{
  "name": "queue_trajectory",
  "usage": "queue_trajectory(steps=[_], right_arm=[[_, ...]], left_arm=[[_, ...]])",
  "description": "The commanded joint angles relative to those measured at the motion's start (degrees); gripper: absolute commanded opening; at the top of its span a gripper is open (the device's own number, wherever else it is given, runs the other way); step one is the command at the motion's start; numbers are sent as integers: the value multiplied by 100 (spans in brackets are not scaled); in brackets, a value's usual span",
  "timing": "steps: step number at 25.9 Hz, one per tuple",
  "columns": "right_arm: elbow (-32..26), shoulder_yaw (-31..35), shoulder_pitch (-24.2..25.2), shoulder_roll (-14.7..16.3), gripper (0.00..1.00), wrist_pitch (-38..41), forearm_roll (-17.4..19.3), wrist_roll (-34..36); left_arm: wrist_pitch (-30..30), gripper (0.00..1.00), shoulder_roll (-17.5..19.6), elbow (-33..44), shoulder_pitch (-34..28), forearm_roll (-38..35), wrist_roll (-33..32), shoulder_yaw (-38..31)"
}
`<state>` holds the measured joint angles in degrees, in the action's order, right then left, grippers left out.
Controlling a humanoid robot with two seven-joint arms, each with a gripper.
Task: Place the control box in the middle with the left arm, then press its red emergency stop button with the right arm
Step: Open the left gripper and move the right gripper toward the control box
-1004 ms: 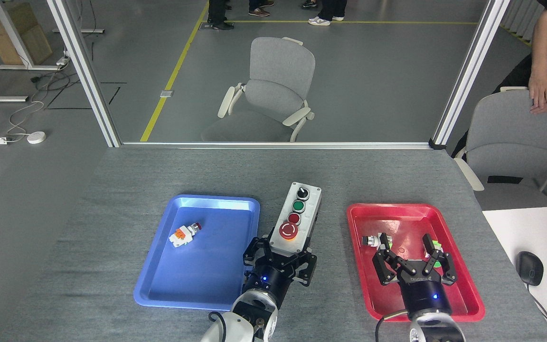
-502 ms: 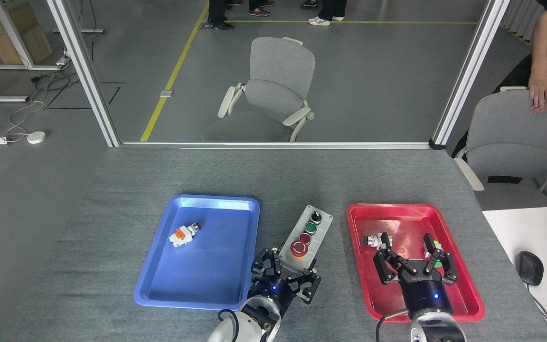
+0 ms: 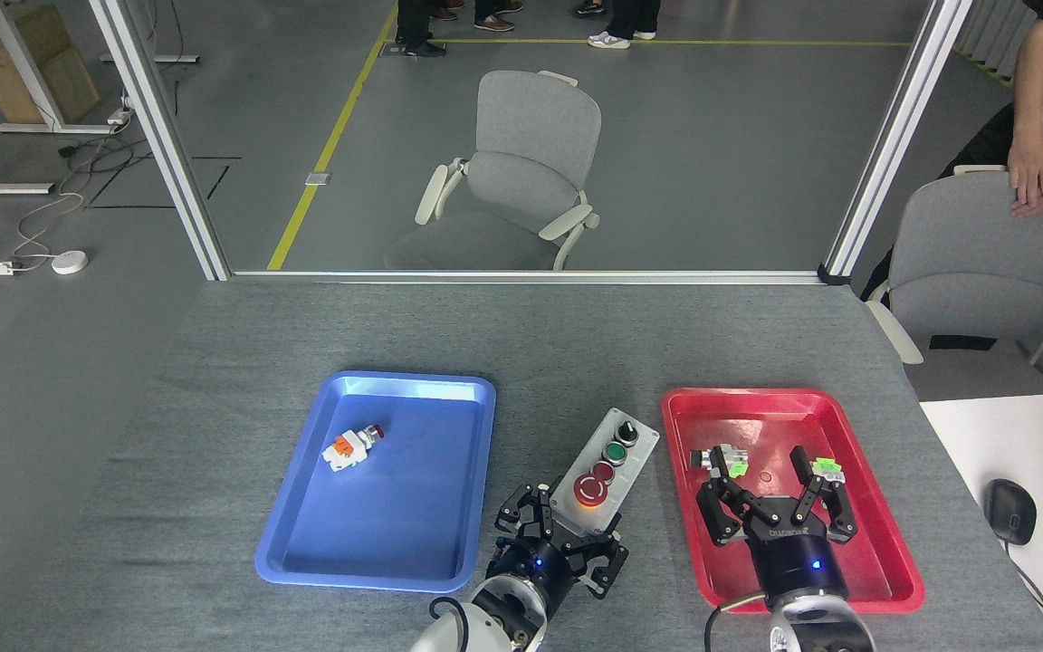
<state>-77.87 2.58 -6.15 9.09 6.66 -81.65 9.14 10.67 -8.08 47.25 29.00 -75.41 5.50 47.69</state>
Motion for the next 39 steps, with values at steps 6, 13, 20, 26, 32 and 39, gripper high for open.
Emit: queue_trajectory(steps=[6,13,20,26,32,39], right_arm=[[0,-82,0,-21,98,-261,-9,0],[9,-134,0,-21,98,-279,-9,9],[9,-170,0,-21,98,-332,-17,9],[9,-170,0,-21,98,-332,-17,9],[9,-328,0,-12,96,-296,-17,9],[9,-776,0,-30,67,-270,-17,0]], left_arm=[[58,67,0,74,0,-9,-23,206],[67,80,0,136,0,0,-40,206],[67,86,0,83,0,9,-251,206],[102,90,9,92,-9,0,-260,206],[269,98,9,514,-158,-9,-383,180],[278,99,132,1445,-799,-88,-524,144]])
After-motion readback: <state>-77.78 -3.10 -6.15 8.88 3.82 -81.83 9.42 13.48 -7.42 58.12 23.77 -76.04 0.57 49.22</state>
